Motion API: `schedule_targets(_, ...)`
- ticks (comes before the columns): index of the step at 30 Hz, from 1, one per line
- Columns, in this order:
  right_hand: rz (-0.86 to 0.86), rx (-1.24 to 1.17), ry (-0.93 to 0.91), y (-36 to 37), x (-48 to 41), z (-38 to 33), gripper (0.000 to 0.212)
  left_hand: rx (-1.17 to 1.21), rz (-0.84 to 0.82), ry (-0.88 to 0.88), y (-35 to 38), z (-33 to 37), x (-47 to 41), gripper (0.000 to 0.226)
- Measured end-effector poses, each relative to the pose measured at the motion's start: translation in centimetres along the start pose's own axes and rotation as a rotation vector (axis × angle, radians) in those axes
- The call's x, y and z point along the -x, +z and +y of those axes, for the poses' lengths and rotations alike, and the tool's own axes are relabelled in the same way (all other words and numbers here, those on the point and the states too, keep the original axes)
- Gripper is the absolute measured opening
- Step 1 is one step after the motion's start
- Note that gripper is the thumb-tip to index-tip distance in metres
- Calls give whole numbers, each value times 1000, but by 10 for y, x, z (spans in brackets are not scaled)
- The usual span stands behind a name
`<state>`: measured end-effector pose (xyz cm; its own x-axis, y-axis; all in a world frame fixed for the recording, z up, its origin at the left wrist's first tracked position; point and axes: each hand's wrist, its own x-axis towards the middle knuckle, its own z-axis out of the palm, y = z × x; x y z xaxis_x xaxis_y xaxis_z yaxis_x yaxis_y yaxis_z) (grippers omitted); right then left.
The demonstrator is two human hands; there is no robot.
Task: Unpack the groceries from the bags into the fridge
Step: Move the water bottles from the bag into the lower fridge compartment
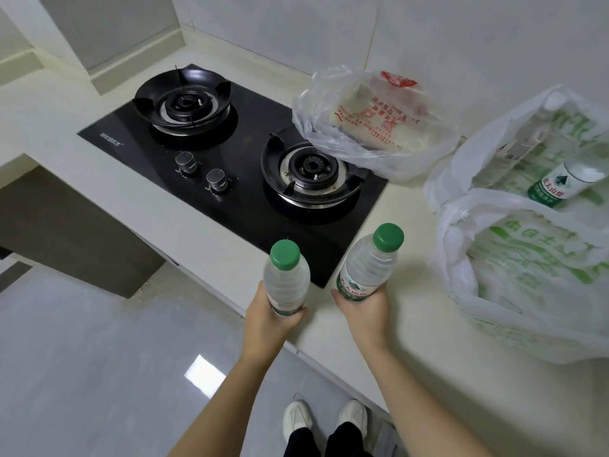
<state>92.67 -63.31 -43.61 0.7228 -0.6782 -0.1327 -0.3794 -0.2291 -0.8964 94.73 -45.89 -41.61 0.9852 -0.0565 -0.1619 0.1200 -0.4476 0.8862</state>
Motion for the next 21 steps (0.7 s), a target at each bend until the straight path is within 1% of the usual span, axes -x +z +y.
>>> schedule_targets(3, -10, 18, 14, 0, 0, -2, 58, 8, 0, -8, -1, 4, 1, 55)
schedule_targets(5, 7, -13, 16, -2, 3, -7, 55, 19, -15, -19, -4, 9, 1, 55)
schedule_targets(7, 9, -43, 19, -6, 10, -18, 52, 40, -35, -25, -9, 14, 3, 53)
schedule_targets(10, -33, -102, 0, -16, 20, -45, 49, 83, -28, -19, -18, 29, 9, 50)
schedule_targets(14, -63, -192, -121, -36, 25, -103, 49, 165, 46, 72, -38, 78, 13, 44)
schedule_targets(18, -52, -301, -278, -59, 32, -171, 52, 255, 125, 211, -75, 143, 18, 50)
schedule_targets(21, -75, -349, -373, -74, 42, -212, 60, 295, 167, 297, -101, 183, 25, 51)
